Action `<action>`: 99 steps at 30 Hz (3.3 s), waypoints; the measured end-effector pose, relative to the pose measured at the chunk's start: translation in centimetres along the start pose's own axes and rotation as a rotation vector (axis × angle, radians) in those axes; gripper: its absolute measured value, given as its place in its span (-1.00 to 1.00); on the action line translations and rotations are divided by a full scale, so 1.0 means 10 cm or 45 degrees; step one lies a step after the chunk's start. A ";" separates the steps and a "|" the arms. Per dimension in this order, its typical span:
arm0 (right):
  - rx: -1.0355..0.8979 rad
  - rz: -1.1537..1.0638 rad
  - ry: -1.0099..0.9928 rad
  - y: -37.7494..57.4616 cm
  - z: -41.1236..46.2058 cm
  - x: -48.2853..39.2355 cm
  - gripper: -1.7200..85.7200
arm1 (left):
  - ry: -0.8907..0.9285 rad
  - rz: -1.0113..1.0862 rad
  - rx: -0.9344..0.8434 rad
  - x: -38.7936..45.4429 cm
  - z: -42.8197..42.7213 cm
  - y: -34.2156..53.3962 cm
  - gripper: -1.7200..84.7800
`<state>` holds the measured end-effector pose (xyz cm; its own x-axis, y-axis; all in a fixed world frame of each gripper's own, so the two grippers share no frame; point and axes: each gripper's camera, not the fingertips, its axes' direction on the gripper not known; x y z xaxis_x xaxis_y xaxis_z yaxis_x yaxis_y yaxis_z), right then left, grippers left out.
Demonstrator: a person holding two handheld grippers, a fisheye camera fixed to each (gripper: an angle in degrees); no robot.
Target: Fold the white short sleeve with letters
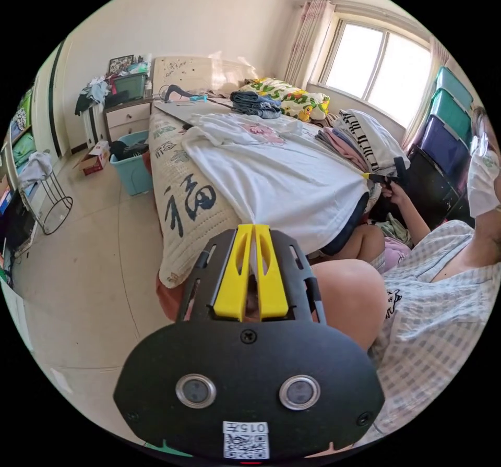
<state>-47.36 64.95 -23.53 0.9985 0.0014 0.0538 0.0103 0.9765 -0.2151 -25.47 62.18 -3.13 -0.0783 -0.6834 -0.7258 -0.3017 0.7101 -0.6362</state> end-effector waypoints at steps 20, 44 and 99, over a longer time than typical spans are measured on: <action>-0.216 -0.547 0.432 -3.35 2.09 -1.05 -0.65 | -0.171 0.532 -0.243 0.95 2.53 -3.43 -0.76; 0.002 -0.083 0.460 -5.32 2.65 -0.45 -0.96 | -0.259 -0.177 0.057 -0.77 2.23 -4.65 -0.89; 0.358 0.253 -0.217 0.97 0.02 1.33 -0.97 | 0.025 -0.255 0.226 1.65 0.94 1.32 -0.89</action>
<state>-34.01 74.44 -24.69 0.9562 0.2094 0.2045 -0.2214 0.9745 0.0370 -21.79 61.83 -25.96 -0.0524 -0.8154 -0.5765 -0.1417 0.5776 -0.8040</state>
